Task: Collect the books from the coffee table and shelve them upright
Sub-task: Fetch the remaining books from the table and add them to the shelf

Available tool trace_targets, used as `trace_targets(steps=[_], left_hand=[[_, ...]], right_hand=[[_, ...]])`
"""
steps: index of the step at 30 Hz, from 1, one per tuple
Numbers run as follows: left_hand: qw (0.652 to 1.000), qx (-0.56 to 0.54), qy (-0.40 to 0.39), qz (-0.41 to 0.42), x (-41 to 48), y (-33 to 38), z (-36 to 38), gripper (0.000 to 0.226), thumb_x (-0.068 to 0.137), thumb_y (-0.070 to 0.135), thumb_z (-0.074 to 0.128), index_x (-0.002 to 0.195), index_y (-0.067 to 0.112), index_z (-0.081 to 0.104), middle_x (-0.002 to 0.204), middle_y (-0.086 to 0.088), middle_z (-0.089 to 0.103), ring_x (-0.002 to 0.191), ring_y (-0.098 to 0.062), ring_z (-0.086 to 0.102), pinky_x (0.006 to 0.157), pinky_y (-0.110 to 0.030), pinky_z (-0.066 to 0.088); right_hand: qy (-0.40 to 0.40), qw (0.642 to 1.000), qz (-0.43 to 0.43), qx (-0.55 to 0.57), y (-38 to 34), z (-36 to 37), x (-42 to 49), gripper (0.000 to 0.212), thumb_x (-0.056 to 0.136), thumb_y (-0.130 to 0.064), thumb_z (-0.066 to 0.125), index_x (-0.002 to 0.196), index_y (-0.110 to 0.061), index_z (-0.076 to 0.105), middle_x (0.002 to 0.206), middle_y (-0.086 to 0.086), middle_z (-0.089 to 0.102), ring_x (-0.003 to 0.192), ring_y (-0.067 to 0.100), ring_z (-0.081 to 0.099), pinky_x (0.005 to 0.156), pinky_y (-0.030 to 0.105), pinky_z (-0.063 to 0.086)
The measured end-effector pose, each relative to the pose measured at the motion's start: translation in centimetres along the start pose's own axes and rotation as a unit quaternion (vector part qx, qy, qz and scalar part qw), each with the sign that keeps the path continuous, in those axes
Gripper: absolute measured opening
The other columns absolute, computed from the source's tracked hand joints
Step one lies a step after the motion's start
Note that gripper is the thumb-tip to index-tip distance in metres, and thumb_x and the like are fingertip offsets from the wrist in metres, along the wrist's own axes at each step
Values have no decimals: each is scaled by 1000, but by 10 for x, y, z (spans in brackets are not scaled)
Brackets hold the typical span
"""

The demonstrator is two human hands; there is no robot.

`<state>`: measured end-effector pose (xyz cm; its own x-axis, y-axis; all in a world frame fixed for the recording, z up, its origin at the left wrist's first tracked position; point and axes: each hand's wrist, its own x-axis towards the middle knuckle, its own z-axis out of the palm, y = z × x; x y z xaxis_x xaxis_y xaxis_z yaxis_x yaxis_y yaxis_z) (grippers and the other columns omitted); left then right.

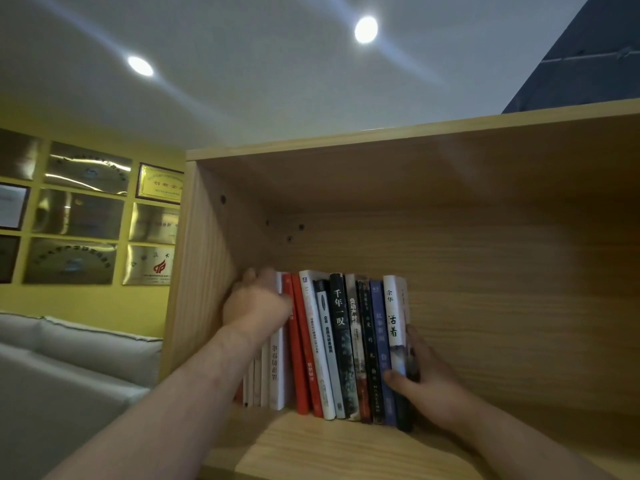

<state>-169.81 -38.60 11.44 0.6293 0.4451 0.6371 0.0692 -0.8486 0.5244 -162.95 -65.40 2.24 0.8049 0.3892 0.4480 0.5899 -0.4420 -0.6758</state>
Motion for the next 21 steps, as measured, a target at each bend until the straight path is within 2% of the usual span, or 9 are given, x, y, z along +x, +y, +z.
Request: trace_targets(steps=[3,5,8,11,13,15,17,19,21], left_hand=[[1000,14,-25,-1,9,4,-9,16,86,37,56,96,25,59,107,-1,56,88,-21,62,79,-36,55],[1000,20,-4,2,9,2,-10,18,87,34,61,100,23,55,110,-2,56,87,-20,63,72,-33,54],[998,-3,53,20,4,-4,-7,32,88,28,66,113,28,47,112,-2,57,90,-24,67,71,-39,61],[990,-78,111,39,-4,-13,-5,32,91,19,61,118,31,48,107,-1,63,83,-19,69,67,-41,63],[976,-153,145,47,-13,-15,-10,37,95,18,57,129,30,48,115,-2,64,90,-20,69,72,-43,62],[954,-229,188,54,-22,-14,-21,40,98,16,54,136,27,47,128,-4,61,110,-24,65,86,-44,59],[936,-261,228,65,-32,-11,-37,40,99,13,55,137,22,49,134,-5,57,124,-23,56,95,-42,53],[922,-279,256,84,-46,-11,-54,35,99,14,56,133,19,52,124,-5,60,115,-22,60,85,-36,57],[907,-303,279,92,-61,-14,-68,31,99,14,56,130,15,53,113,-5,60,100,-18,62,68,-23,52]], right_hand=[[-5,1000,3,-7,2,-1,1,100,87,-50,71,160,-43,2,155,-6,41,138,17,46,114,41,40],[2,1000,-8,-2,3,-1,1,104,80,-60,71,159,-45,5,155,-8,41,138,16,46,116,43,40],[6,1000,-15,-7,9,0,4,117,61,-81,66,157,-48,8,157,-9,41,140,14,46,116,46,41],[0,1000,-13,9,10,0,6,122,56,-86,67,156,-49,7,156,-9,42,139,14,47,116,47,41],[-2,1000,-9,15,9,-1,5,121,60,-84,68,157,-48,6,158,-8,39,142,16,44,117,47,40],[-3,1000,-3,20,10,-1,4,118,63,-80,68,158,-46,6,159,-6,38,143,17,42,118,48,39],[0,1000,-7,23,12,-1,5,123,55,-91,64,157,-47,9,158,-6,41,142,16,44,117,48,39],[-5,999,-6,32,13,-1,6,123,51,-97,58,155,-51,12,158,-8,41,143,16,43,118,49,39],[0,999,5,41,12,-1,6,120,52,-100,52,155,-51,12,160,-8,39,145,17,40,119,50,36]])
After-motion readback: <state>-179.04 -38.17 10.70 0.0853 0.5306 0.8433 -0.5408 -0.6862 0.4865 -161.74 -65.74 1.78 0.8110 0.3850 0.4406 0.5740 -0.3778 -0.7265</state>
